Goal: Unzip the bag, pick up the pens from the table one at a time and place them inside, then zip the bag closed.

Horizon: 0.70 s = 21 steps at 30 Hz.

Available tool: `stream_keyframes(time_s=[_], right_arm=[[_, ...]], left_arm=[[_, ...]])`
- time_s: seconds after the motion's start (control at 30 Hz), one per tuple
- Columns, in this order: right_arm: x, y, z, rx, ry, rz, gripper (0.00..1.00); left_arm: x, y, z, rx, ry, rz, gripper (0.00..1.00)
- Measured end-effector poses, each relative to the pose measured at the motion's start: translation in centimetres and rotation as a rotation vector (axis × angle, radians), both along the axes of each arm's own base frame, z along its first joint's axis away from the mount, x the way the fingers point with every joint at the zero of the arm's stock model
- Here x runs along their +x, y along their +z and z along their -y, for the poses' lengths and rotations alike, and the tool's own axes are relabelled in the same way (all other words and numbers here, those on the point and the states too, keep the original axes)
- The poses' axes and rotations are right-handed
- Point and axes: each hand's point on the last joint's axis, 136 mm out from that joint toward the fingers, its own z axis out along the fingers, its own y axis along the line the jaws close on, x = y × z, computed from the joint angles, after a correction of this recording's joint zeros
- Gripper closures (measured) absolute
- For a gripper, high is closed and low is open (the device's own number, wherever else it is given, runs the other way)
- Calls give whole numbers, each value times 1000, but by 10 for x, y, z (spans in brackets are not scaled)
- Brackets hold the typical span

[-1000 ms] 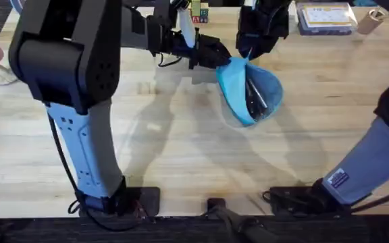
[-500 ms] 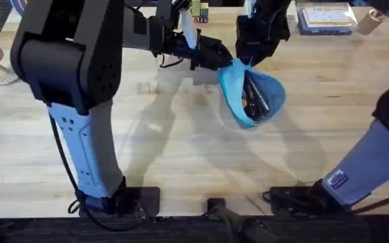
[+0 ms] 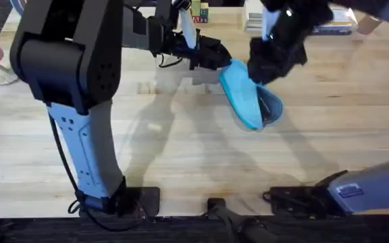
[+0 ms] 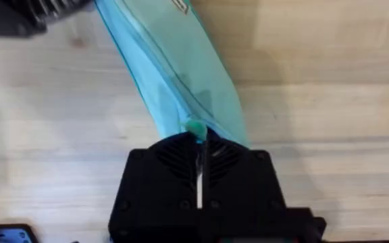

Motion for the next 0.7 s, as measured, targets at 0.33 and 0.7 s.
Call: stream_keyframes(time_s=[0.33, 0.7], right_arm=[[-48, -6, 18, 41, -37, 22, 966], [-92, -13, 37, 72, -101, 56, 966]], left_arm=[[2, -2, -1, 10, 11, 2, 959], [2, -1, -1, 8, 9, 0, 959]])
